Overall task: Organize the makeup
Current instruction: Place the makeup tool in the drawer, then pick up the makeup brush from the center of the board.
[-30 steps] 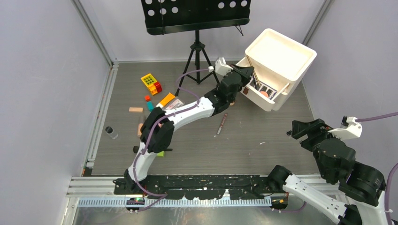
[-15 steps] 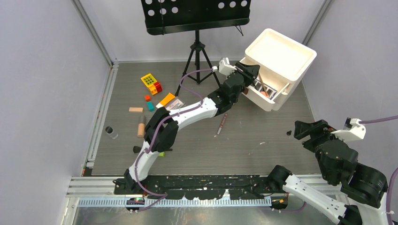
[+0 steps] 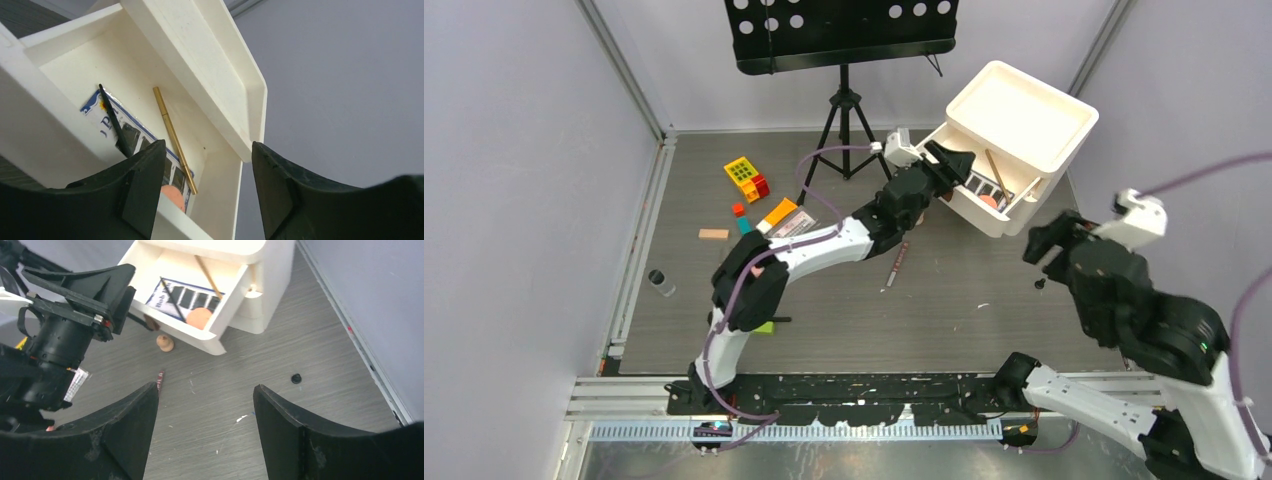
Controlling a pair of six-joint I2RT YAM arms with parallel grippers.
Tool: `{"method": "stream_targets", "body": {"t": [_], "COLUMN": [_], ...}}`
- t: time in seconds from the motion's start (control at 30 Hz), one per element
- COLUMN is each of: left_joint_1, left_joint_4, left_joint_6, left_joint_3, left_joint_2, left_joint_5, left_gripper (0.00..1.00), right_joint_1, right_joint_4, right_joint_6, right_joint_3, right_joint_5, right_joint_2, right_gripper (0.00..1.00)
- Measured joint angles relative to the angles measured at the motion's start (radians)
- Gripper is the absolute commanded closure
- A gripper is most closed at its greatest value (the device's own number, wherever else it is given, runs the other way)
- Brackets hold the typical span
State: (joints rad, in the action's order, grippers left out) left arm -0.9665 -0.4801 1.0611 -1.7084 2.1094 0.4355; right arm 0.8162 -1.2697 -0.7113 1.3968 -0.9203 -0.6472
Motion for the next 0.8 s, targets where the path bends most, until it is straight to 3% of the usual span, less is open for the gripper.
{"method": "stream_targets", "body": {"t": [0.2, 0.37, 0.57, 0.8], "left_joint_1": [0.019, 0.049, 0.070, 0.076], "left_joint_4": [-0.015, 0.061, 0.235, 0.467], "left_joint_6": [-0.102, -0.196, -0.285, -0.357], "left_joint_3": [0.246, 0.367, 0.484, 0.588], "left_joint_2": [-0.249, -0.474, -0.656, -0.688], "left_joint_5": [-0.057, -0.090, -0.091, -0.087], "left_gripper": [0.30, 0.25, 0.20, 0.11], "right_joint_1": [0.000, 0.000, 0.000, 0.000], "right_joint_4": [0.097, 0.165, 0.225, 0.246], "right_joint_6": [0.118, 0.169, 0.184, 0.186], "right_joint_3": [0.108, 0.115, 0.100, 0.048], "right_joint_5": [0.082, 0.144, 0.190, 0.189], "right_joint_2": [-0.268, -0.386, -0.403, -0.337], "right_gripper": [0.24, 0.24, 0.24, 0.23]}}
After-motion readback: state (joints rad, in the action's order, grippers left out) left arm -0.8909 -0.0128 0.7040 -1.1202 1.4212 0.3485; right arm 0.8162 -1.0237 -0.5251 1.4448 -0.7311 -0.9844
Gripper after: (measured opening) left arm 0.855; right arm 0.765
